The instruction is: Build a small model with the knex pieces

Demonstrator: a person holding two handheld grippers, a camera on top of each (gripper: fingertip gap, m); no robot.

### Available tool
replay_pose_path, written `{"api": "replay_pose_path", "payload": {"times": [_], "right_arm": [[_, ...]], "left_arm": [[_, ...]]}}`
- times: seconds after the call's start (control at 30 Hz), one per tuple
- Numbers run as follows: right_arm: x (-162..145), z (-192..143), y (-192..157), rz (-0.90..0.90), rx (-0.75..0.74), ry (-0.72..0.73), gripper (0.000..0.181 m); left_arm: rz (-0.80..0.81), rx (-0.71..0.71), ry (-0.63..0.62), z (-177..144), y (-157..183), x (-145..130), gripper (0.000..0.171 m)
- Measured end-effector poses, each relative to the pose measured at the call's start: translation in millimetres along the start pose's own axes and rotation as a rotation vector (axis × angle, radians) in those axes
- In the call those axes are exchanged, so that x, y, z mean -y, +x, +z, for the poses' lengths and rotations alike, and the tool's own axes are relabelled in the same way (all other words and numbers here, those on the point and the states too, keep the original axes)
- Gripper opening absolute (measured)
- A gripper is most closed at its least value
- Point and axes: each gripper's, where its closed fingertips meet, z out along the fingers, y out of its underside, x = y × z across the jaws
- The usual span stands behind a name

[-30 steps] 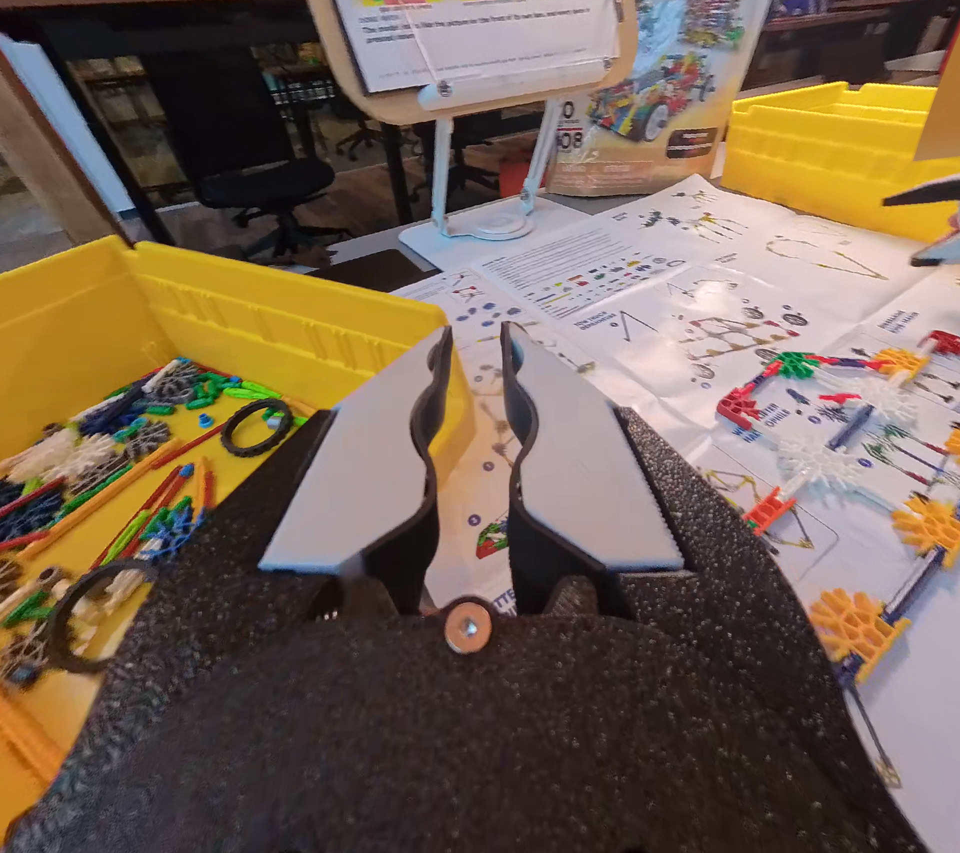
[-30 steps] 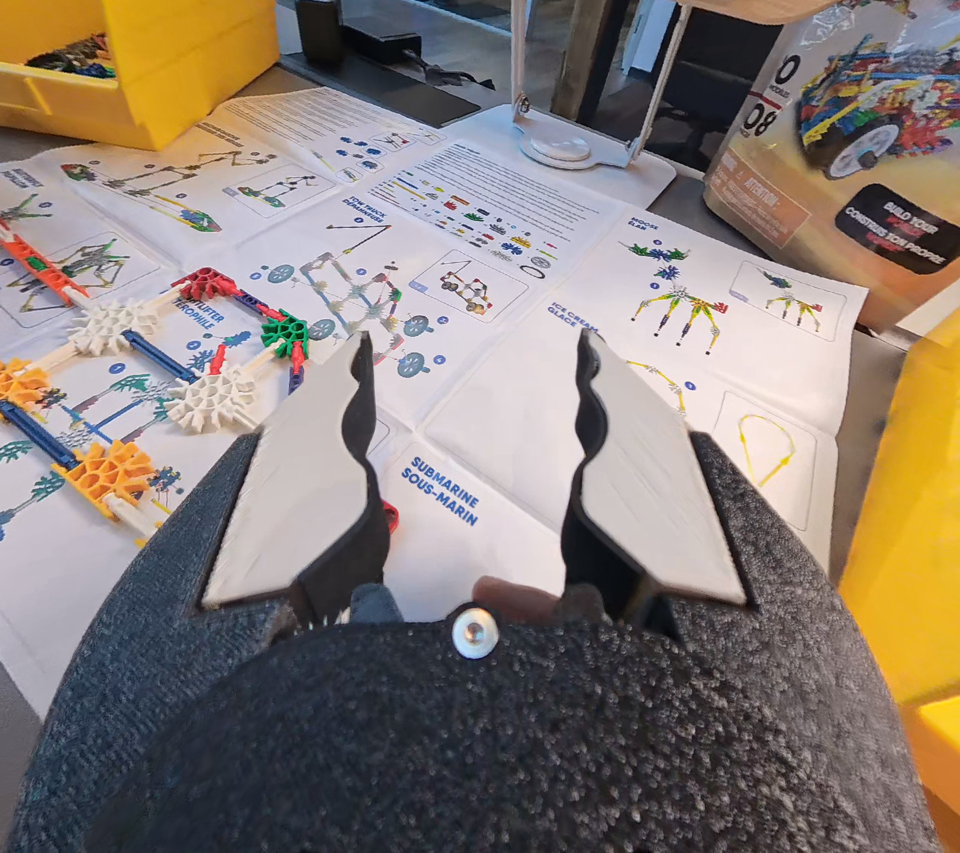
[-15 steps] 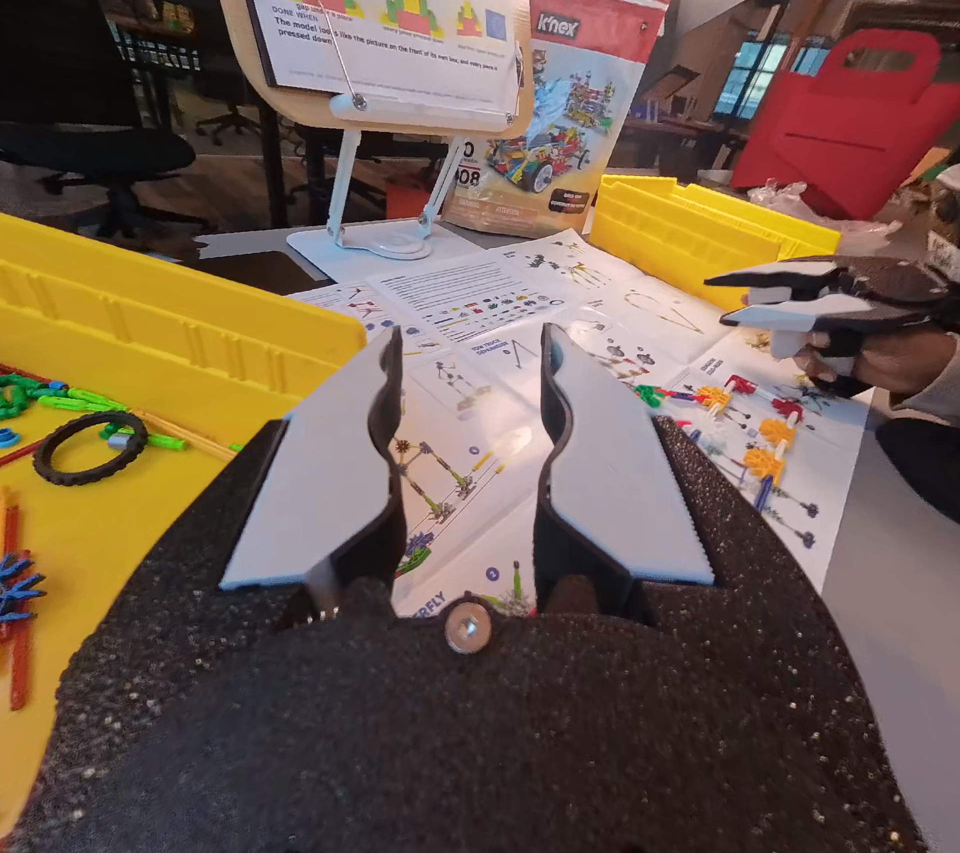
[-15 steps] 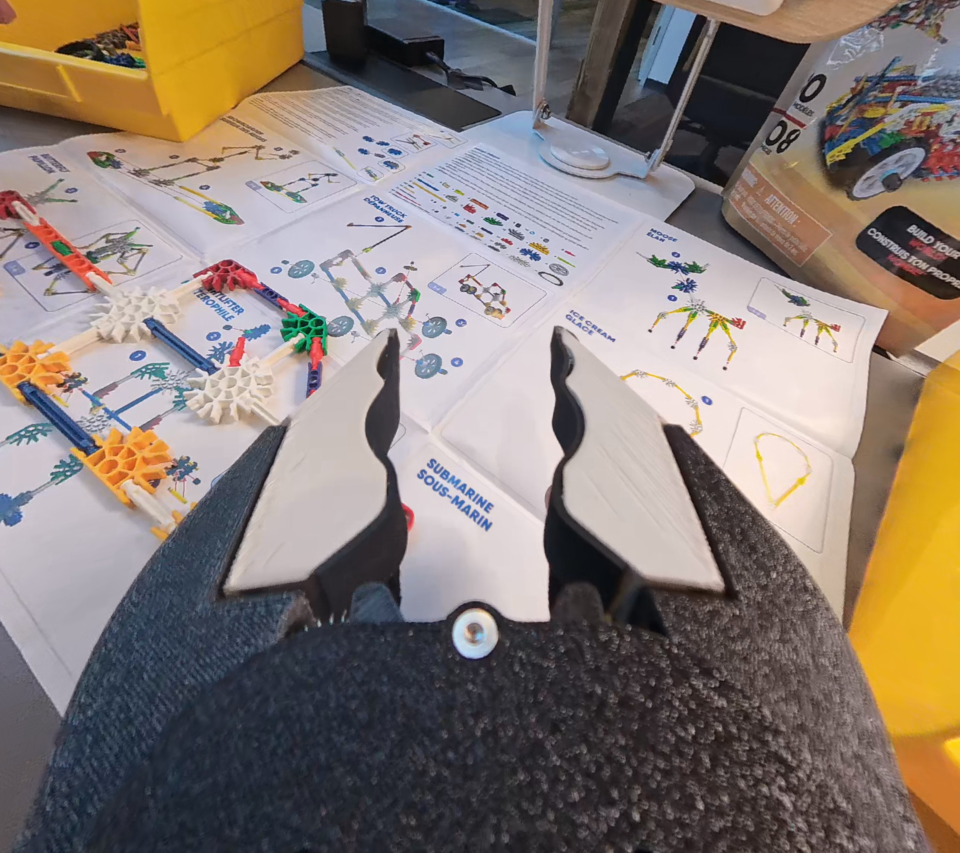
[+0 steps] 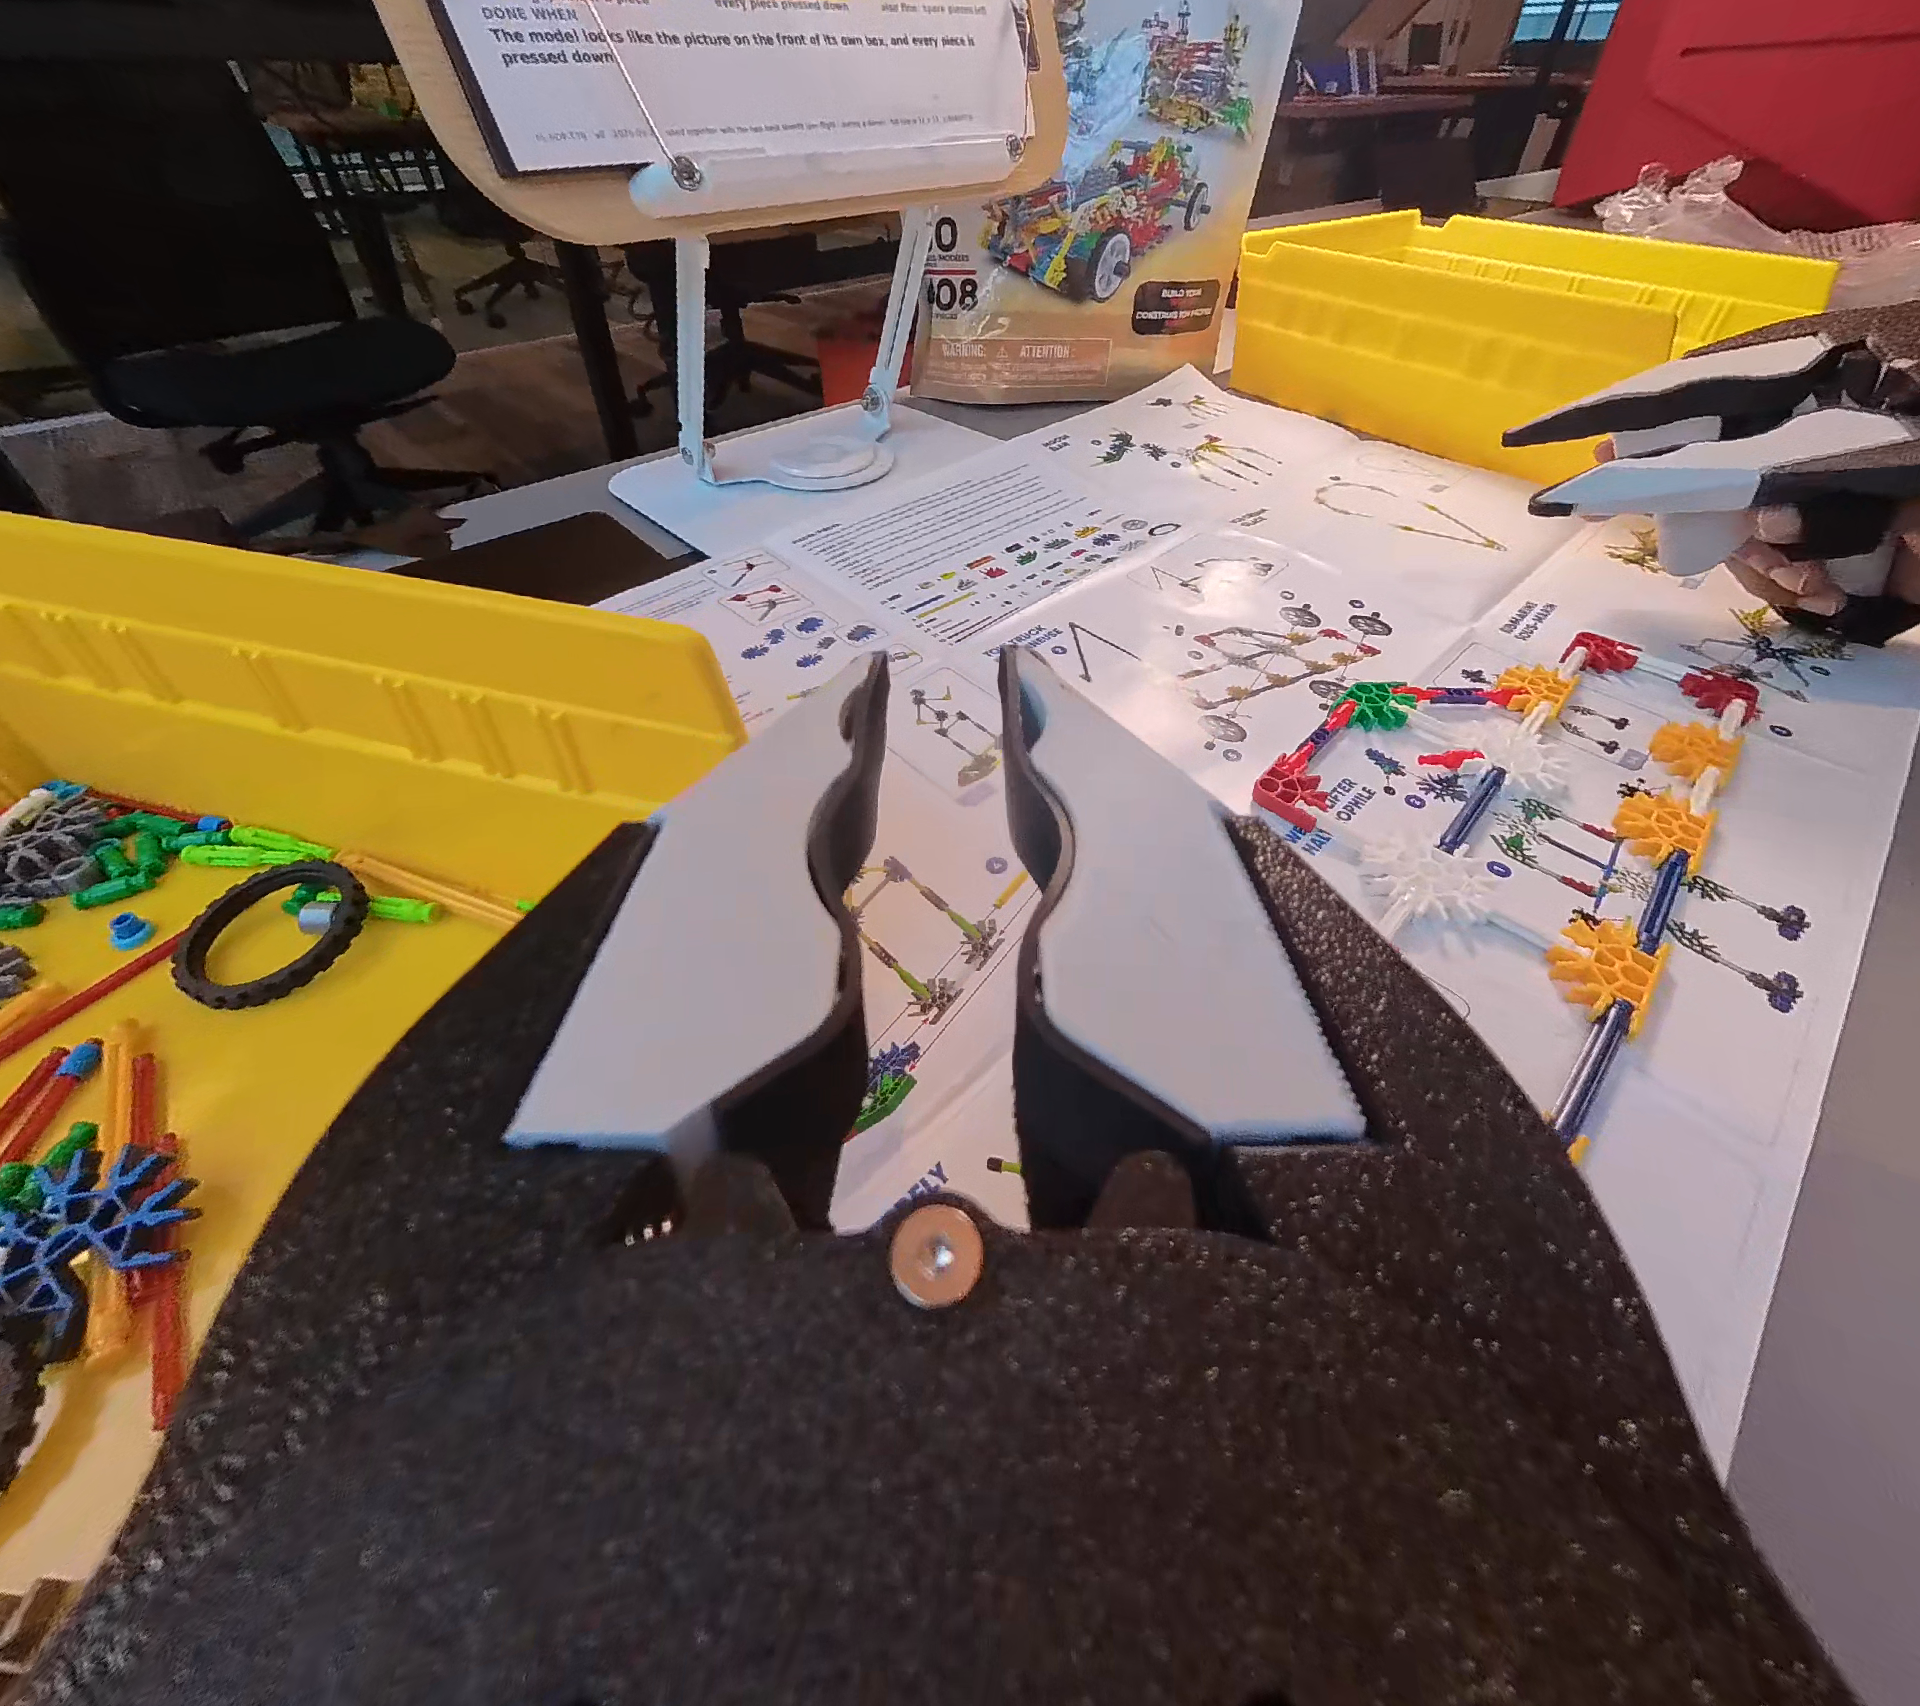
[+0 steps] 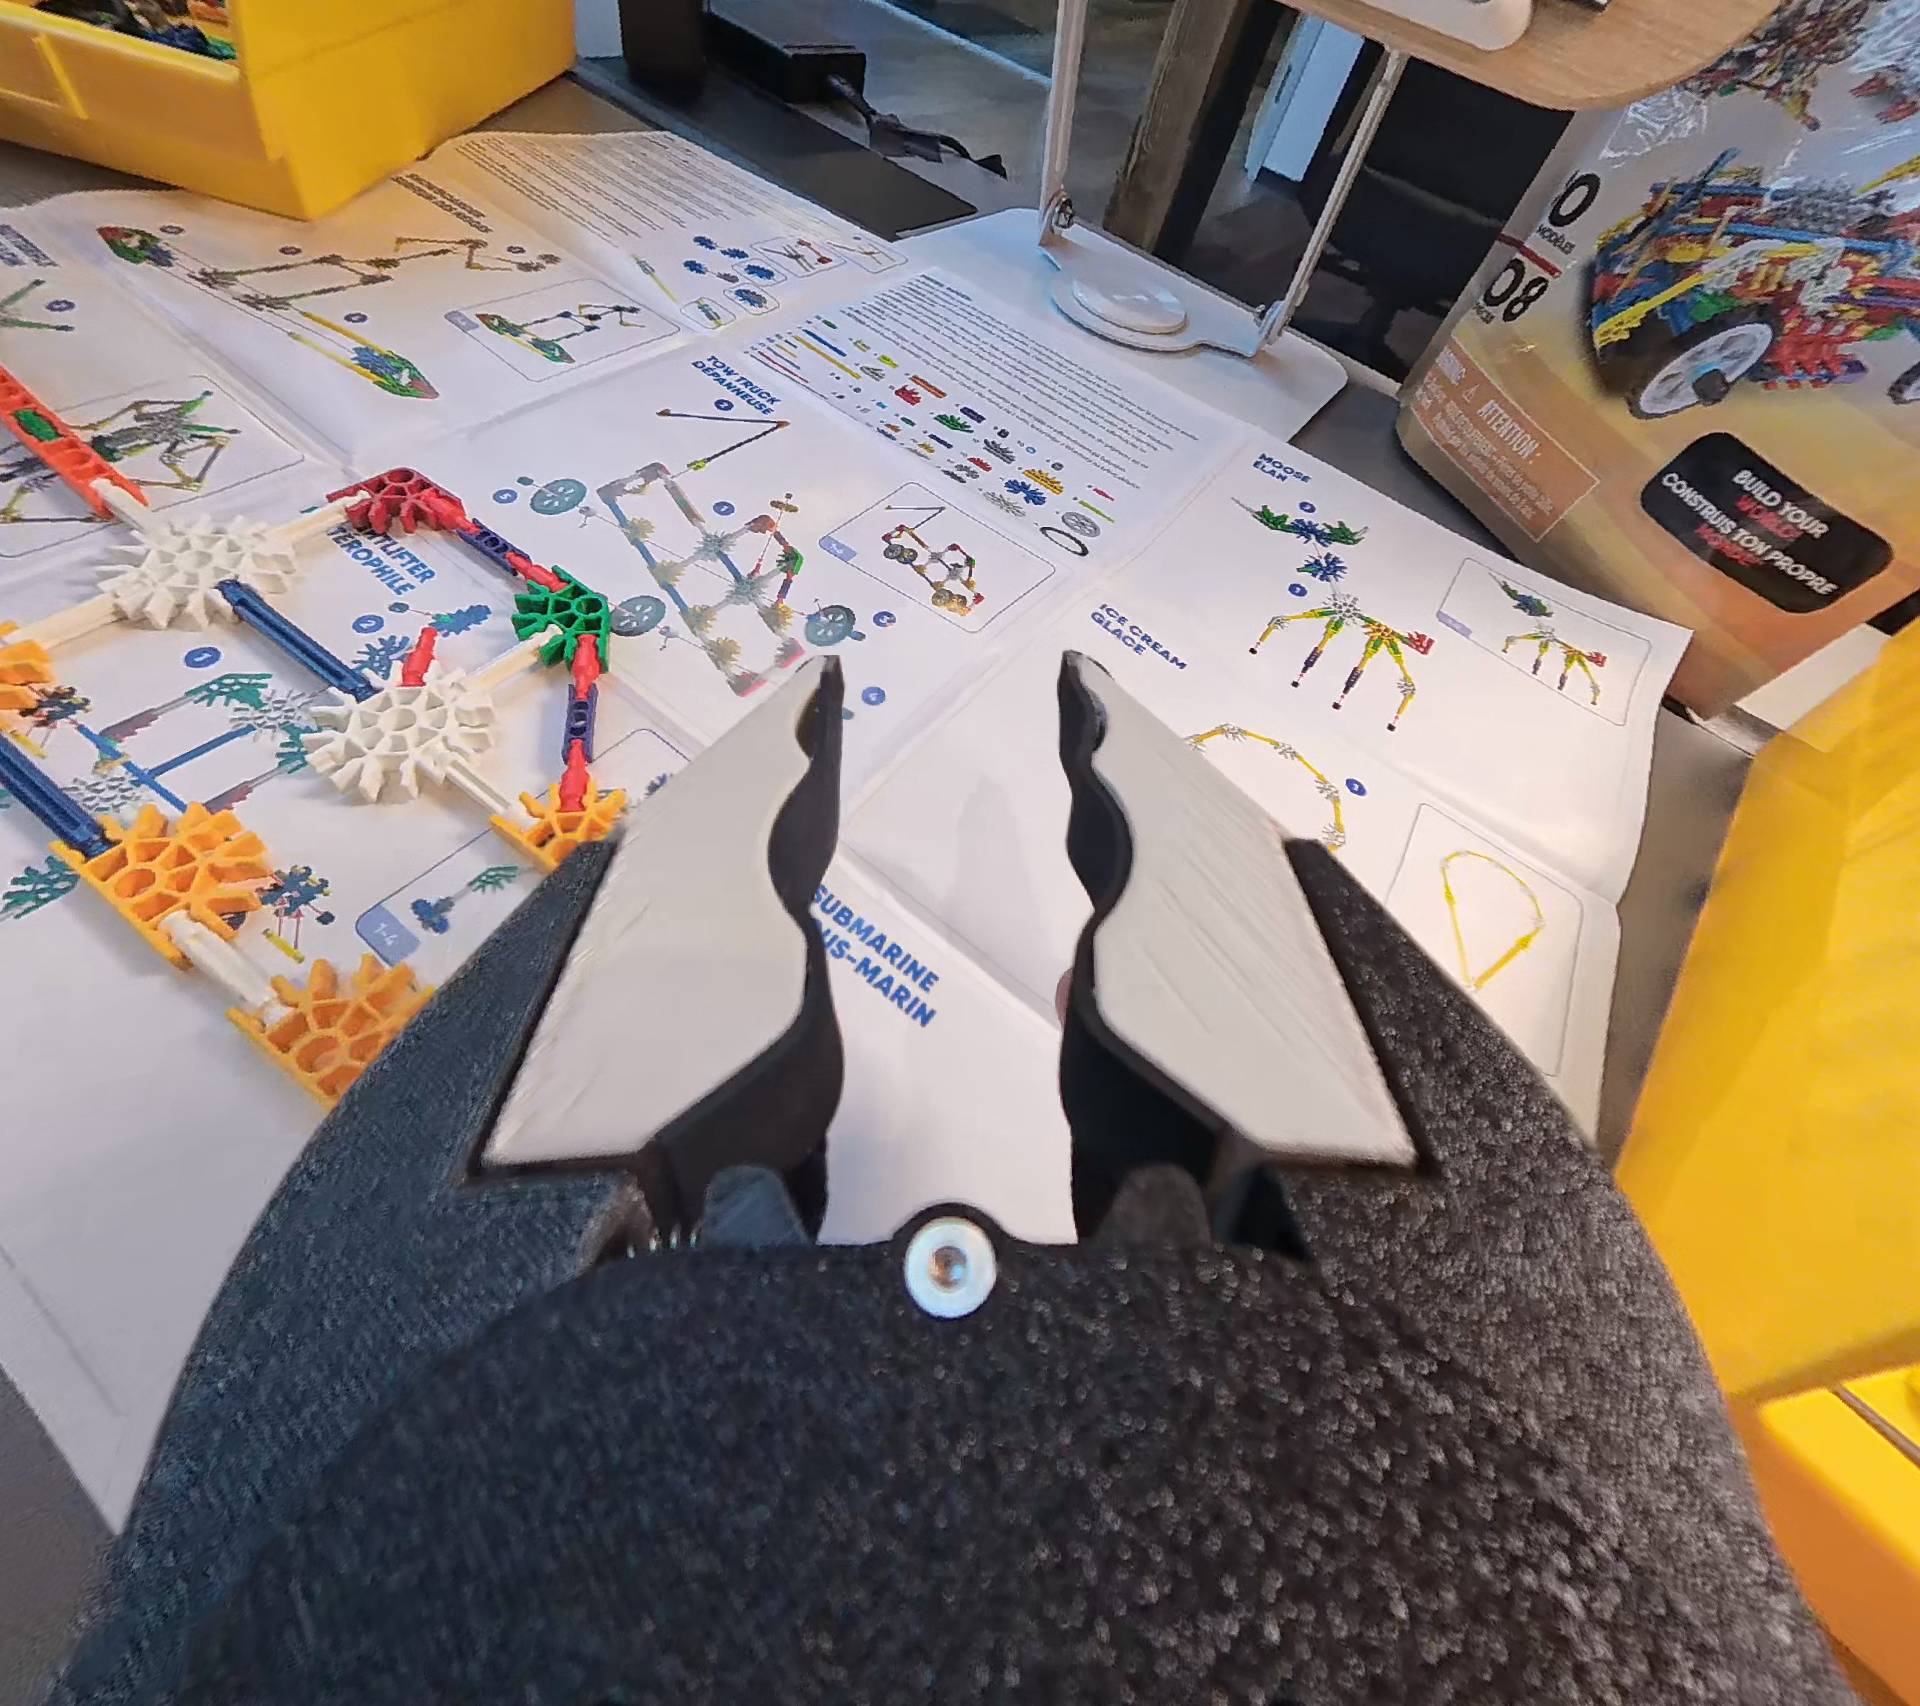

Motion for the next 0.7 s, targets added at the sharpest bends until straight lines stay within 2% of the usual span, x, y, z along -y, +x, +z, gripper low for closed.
{"api": "replay_pose_path", "payload": {"times": [0.27,0.47,0.7], "right_arm": [[-2,-2,9,-0.073,-0.063,-0.005,0.040],[-3,-5,16,-0.083,-0.096,-0.004,0.040],[-3,-8,13,-0.091,-0.081,-0.002,0.039]], "left_arm": [[0.054,0.065,0.027,-6,-10,8,0.020],[0.044,0.074,0.037,-8,-13,11,0.034],[0.136,0.046,0.017,-5,0,9,0.033]]}}
